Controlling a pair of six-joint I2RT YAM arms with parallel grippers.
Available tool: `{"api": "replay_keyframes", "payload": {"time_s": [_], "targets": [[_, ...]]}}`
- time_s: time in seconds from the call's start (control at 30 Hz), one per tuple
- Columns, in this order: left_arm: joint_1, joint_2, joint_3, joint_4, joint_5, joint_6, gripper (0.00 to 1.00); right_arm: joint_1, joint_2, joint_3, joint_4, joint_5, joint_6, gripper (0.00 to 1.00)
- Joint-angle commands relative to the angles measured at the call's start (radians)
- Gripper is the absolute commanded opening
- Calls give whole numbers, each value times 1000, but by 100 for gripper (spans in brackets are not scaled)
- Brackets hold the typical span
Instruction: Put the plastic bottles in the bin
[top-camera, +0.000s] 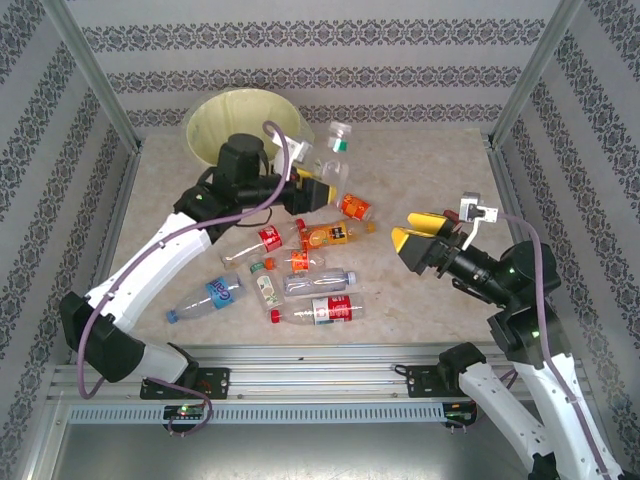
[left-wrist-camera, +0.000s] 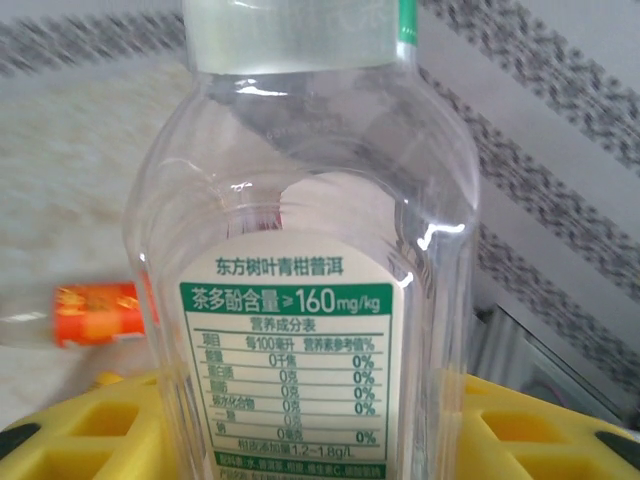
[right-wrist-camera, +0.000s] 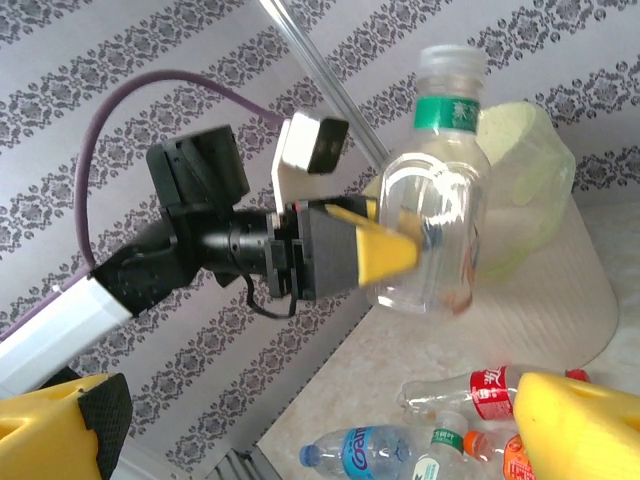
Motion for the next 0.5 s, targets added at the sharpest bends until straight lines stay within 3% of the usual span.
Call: {"api": "replay_keyframes", "payload": {"time_s": [0.0,0.3,0.47], "targets": [[25,17,111,-135,-174,86,50,1,-16,45,-61,-1,-65,98],[117,159,412,-346,-415,236,48,1,-24,64,-107,27,-95,98],[186,257,543,-429,-490,256,48,1,-16,79,-137,41,-105,98]]}}
